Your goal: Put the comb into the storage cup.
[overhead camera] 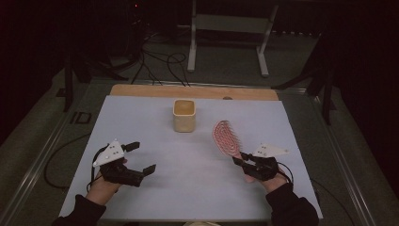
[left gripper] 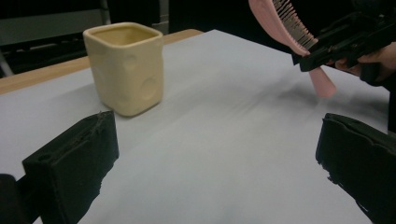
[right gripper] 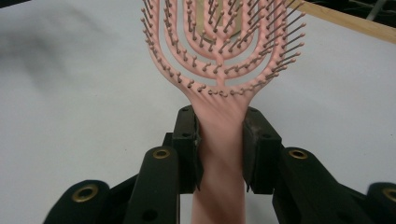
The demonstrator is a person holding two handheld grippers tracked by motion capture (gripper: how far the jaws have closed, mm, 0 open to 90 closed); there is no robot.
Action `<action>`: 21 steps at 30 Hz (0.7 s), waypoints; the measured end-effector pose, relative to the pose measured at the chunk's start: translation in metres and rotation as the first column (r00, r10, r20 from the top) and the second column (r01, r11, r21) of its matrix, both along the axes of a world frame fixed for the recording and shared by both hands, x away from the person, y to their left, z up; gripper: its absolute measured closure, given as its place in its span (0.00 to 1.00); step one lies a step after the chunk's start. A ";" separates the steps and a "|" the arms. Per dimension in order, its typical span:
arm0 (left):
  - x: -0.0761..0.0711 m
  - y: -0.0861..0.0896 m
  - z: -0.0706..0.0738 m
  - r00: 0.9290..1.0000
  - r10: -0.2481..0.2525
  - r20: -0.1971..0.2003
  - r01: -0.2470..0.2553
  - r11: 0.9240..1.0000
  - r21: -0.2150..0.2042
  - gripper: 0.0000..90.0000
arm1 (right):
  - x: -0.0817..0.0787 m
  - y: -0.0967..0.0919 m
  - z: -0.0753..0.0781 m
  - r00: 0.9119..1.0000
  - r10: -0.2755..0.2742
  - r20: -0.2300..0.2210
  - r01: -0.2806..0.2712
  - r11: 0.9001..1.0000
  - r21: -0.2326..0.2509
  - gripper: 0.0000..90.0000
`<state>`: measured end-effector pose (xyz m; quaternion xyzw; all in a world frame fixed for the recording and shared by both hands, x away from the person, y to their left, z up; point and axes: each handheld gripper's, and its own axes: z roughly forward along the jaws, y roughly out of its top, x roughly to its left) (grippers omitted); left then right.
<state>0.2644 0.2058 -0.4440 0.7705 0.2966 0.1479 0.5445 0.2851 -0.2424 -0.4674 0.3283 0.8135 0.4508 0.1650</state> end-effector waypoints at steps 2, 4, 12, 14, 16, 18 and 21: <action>0.002 -0.003 0.004 1.000 -0.003 -0.003 0.003 1.000 0.005 0.00 | 0.000 0.000 0.000 1.000 -0.001 0.003 0.001 1.000 0.002 0.78; 0.005 -0.006 0.007 1.000 -0.005 -0.012 0.005 1.000 0.000 0.00 | 0.000 0.000 0.001 1.000 0.001 0.003 -0.001 1.000 0.005 0.78; 0.017 -0.023 0.022 0.998 -0.019 -0.052 0.018 1.000 -0.021 0.00 | -0.001 0.000 0.002 1.000 0.003 0.007 -0.003 1.000 0.011 0.78; 0.020 -0.030 0.025 0.998 -0.025 -0.062 0.024 0.999 -0.022 0.00 | -0.001 0.001 0.002 1.000 -0.003 0.005 0.003 1.000 0.013 0.78; 0.023 -0.036 0.028 0.997 -0.034 -0.066 0.033 0.999 -0.021 0.00 | -0.001 0.001 0.002 1.000 -0.002 0.007 0.002 1.000 0.014 0.78; 0.025 -0.042 0.031 0.996 -0.039 -0.077 0.038 0.999 -0.014 0.00 | -0.001 0.000 0.003 1.000 0.001 0.008 -0.001 1.000 0.012 0.78; 0.028 -0.053 0.035 0.995 -0.043 -0.087 0.043 0.999 -0.001 0.00 | -0.001 0.000 0.003 1.000 0.002 0.012 -0.003 1.000 0.014 0.78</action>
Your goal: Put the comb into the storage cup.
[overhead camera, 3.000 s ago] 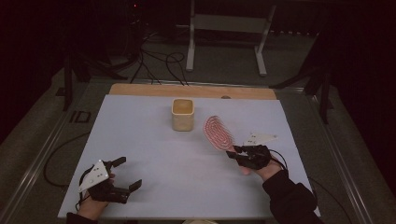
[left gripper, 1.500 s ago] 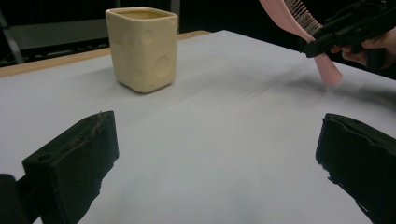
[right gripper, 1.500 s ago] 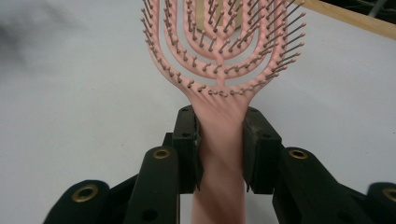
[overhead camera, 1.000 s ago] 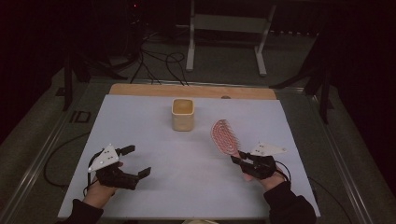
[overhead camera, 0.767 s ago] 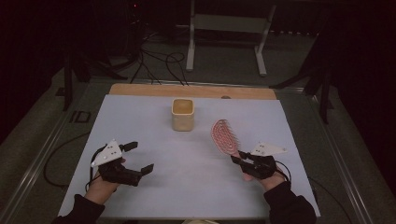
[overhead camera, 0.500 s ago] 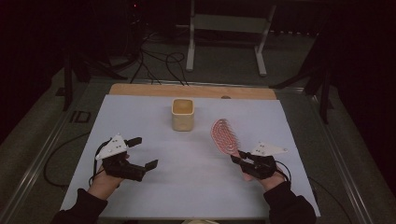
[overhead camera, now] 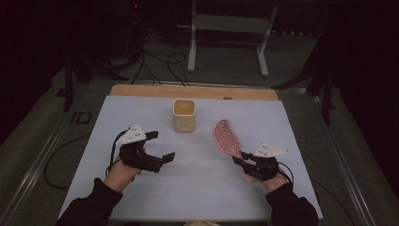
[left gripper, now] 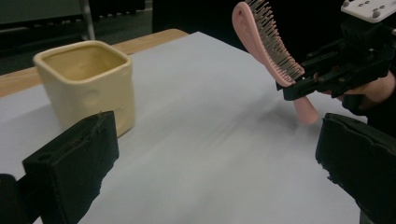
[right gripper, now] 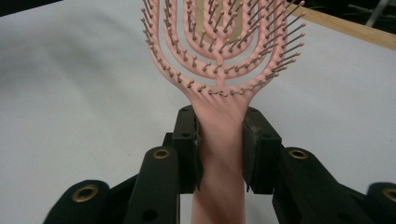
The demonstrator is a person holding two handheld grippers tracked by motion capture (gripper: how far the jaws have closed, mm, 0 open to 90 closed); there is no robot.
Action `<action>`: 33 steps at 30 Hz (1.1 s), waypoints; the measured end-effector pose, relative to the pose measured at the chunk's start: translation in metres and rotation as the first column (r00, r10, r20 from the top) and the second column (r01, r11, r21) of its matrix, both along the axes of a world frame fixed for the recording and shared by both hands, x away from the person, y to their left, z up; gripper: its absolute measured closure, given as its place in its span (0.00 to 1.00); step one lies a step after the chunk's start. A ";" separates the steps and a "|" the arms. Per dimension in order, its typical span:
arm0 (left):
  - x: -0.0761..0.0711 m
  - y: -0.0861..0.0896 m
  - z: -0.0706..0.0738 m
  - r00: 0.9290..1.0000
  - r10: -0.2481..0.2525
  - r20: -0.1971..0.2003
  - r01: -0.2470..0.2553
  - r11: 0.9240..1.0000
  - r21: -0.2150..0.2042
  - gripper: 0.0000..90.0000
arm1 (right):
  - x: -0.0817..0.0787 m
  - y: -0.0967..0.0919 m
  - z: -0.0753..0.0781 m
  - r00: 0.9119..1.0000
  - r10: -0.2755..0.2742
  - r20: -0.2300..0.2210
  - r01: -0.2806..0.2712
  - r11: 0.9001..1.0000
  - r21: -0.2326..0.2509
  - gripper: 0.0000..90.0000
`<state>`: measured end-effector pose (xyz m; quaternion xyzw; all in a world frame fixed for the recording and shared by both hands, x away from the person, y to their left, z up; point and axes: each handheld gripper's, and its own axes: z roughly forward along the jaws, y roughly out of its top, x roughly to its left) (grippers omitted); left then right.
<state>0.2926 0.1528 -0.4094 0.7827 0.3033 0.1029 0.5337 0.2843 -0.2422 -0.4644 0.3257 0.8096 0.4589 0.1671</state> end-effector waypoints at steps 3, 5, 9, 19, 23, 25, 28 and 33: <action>0.002 -0.010 0.003 1.000 -0.005 -0.011 0.005 1.000 0.015 0.00 | 0.000 0.000 0.000 1.000 0.001 0.001 -0.001 1.000 0.002 0.78; 0.004 -0.016 0.005 1.000 -0.003 -0.019 0.004 1.000 0.016 0.00 | 0.000 0.000 0.001 1.000 0.000 0.003 0.000 1.000 0.002 0.78; 0.008 -0.026 0.010 0.999 -0.001 -0.042 0.002 1.000 0.009 0.00 | 0.000 0.001 0.001 1.000 -0.001 0.001 0.001 1.000 0.003 0.78; 0.013 -0.051 0.020 0.996 -0.017 -0.082 0.015 1.000 -0.022 0.00 | 0.000 0.001 0.001 1.000 -0.002 0.002 0.002 1.000 0.005 0.78; 0.017 -0.059 0.023 0.994 -0.010 -0.110 0.004 0.999 -0.048 0.00 | 0.000 0.002 0.001 1.000 -0.003 0.006 0.003 1.000 0.006 0.78; 0.017 -0.063 0.025 0.993 -0.009 -0.118 0.003 0.999 -0.051 0.00 | -0.001 0.002 0.001 1.000 -0.001 0.006 0.001 1.000 0.007 0.78; 0.019 -0.069 0.026 0.993 -0.003 -0.122 -0.004 0.998 -0.058 0.00 | -0.001 0.002 0.001 1.000 0.000 0.007 0.000 1.000 0.008 0.78; 0.023 -0.078 0.027 0.991 0.015 -0.135 -0.024 0.998 -0.064 0.00 | -0.001 0.003 0.002 1.000 0.005 0.012 -0.005 1.000 0.007 0.78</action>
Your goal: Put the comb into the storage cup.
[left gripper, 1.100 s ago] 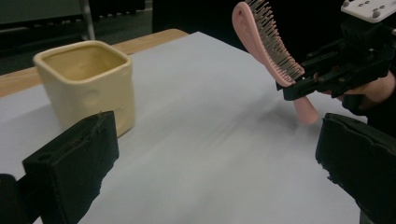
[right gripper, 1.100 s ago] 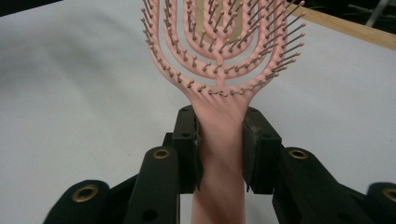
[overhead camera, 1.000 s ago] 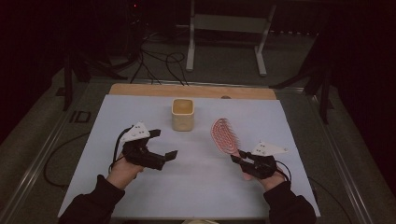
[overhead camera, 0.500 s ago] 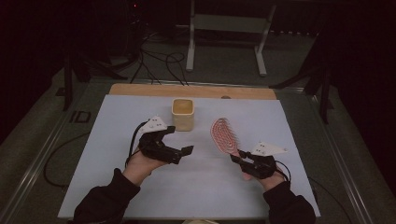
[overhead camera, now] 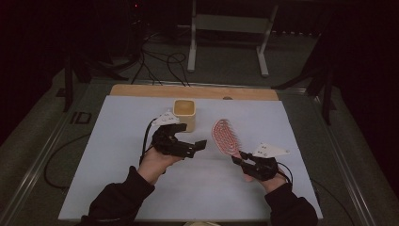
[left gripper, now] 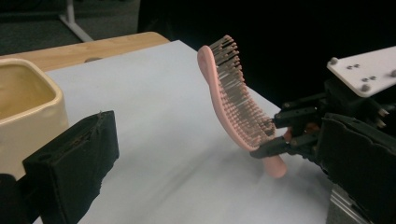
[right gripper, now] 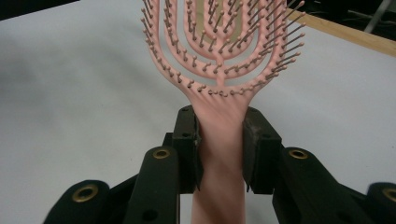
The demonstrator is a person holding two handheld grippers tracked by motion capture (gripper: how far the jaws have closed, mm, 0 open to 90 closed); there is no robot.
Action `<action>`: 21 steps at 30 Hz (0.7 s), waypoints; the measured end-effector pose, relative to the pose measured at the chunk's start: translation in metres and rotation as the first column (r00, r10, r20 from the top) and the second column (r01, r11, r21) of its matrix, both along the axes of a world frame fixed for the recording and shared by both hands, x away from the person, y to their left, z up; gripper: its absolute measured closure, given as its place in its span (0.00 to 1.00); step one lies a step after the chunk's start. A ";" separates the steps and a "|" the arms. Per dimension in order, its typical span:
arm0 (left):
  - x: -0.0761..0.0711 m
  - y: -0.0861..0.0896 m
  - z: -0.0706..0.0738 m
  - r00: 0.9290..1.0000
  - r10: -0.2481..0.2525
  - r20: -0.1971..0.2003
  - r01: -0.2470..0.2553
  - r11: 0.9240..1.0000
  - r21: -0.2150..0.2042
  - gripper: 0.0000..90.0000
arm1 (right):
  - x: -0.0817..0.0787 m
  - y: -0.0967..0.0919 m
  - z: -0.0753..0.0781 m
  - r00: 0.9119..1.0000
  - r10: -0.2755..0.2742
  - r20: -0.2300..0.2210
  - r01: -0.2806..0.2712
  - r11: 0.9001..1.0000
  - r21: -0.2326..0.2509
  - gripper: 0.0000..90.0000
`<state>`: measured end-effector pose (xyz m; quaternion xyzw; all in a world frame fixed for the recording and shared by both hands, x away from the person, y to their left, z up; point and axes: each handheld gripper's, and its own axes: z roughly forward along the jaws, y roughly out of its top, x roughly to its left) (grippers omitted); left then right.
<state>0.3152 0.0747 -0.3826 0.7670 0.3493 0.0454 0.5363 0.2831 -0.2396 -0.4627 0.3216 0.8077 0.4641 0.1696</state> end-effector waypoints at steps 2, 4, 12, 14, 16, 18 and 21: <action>0.001 -0.004 0.000 1.000 0.008 0.001 -0.008 1.000 0.012 0.00 | 0.000 0.000 0.000 1.000 -0.002 0.000 0.002 1.000 0.003 0.78; 0.002 -0.006 -0.001 1.000 -0.001 -0.008 0.001 1.000 0.007 0.00 | 0.000 0.000 0.000 1.000 -0.006 -0.003 0.006 1.000 0.003 0.78; 0.006 -0.022 -0.003 0.998 -0.028 -0.050 0.030 0.999 0.025 0.01 | 0.000 0.001 0.000 1.000 0.003 0.003 -0.003 1.000 0.004 0.78; 0.007 -0.027 -0.004 0.998 -0.030 -0.055 0.032 0.999 0.021 0.01 | 0.000 0.001 -0.001 1.000 0.002 0.004 -0.002 1.000 0.003 0.78; 0.008 -0.033 -0.004 0.997 -0.034 -0.068 0.034 0.999 0.008 0.01 | 0.000 0.001 -0.001 1.000 0.003 0.002 -0.003 1.000 0.002 0.78; 0.010 -0.038 -0.005 0.996 -0.032 -0.081 0.032 0.999 0.000 0.01 | 0.000 0.001 -0.001 1.000 0.005 0.004 -0.005 1.000 0.002 0.78; 0.012 -0.044 -0.007 0.995 -0.024 -0.101 0.023 1.000 -0.010 0.01 | -0.001 0.001 0.000 1.000 0.003 0.005 -0.003 1.000 0.006 0.78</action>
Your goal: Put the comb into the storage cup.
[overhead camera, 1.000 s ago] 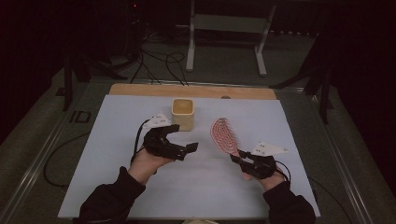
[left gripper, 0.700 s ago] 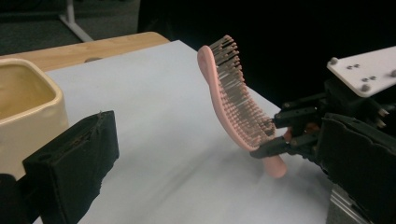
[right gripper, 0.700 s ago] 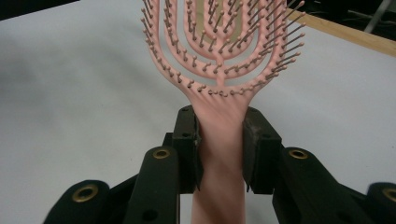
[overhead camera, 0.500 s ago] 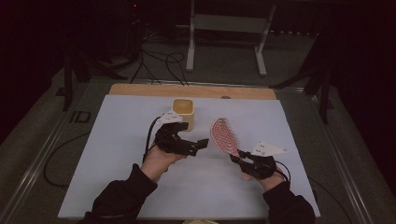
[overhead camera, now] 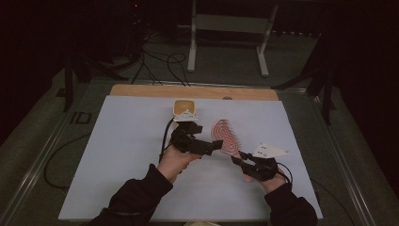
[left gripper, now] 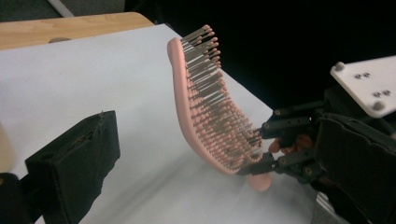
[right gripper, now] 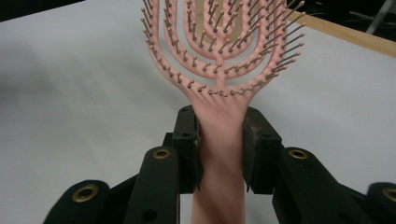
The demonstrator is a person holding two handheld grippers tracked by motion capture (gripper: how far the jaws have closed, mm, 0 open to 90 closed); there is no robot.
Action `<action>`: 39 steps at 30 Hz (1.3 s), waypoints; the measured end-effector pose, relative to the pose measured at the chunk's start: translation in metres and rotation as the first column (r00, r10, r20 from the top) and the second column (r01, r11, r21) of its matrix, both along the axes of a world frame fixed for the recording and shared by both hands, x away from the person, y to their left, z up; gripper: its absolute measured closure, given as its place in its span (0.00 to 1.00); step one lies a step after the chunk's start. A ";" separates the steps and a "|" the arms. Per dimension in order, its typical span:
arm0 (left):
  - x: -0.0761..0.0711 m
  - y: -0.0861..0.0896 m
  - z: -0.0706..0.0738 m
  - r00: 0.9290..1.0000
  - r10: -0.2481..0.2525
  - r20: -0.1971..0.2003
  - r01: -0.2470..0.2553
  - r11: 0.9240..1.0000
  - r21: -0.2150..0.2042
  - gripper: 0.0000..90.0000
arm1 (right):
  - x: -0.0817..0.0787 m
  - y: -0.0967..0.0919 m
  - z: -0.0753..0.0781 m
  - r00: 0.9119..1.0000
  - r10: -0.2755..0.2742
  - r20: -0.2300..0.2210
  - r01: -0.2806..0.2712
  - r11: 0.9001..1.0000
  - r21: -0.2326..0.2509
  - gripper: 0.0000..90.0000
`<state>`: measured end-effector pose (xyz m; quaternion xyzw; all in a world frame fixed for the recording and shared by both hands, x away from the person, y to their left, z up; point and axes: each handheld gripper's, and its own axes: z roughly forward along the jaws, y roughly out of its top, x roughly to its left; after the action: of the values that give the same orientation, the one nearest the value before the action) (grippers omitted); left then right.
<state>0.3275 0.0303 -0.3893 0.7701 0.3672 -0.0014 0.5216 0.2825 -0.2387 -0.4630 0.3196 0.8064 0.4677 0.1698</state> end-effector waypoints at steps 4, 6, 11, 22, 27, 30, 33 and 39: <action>0.003 -0.006 -0.003 1.000 0.019 -0.017 -0.019 1.000 -0.006 0.02 | 0.000 -0.001 0.000 1.000 -0.001 -0.002 0.001 1.000 0.000 0.78; 0.005 -0.008 -0.005 0.999 0.026 -0.025 -0.026 1.000 -0.008 0.03 | -0.001 -0.001 0.000 1.000 -0.002 -0.003 0.002 1.000 0.001 0.78; 0.008 -0.011 -0.007 0.998 0.041 -0.040 -0.042 0.999 -0.009 0.05 | -0.001 0.000 0.000 1.000 0.001 -0.002 -0.001 1.000 0.002 0.78; 0.014 -0.020 -0.012 0.995 0.073 -0.065 -0.075 0.997 -0.031 0.17 | -0.001 0.000 0.001 1.000 0.006 0.000 -0.006 1.000 0.002 0.78; 0.016 -0.022 -0.017 0.993 0.082 -0.085 -0.085 0.996 -0.034 0.27 | -0.001 0.001 0.001 1.000 0.007 -0.001 -0.007 1.000 0.004 0.78; 0.016 -0.024 -0.018 0.993 0.077 -0.092 -0.081 0.996 -0.041 0.33 | -0.002 0.001 0.001 1.000 0.013 -0.001 -0.013 1.000 0.002 0.78; 0.016 -0.025 -0.020 0.992 0.072 -0.101 -0.078 0.996 -0.052 0.39 | -0.001 0.001 0.000 1.000 0.016 0.002 -0.016 1.000 -0.001 0.78; 0.016 -0.027 -0.021 0.992 0.064 -0.109 -0.071 0.995 -0.066 0.51 | -0.001 0.001 0.000 1.000 0.018 0.001 -0.018 1.000 0.003 0.78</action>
<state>0.3436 0.0037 -0.4102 0.7375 0.4199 -0.0376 0.5276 0.2813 -0.2375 -0.4627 0.3124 0.8084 0.4706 0.1656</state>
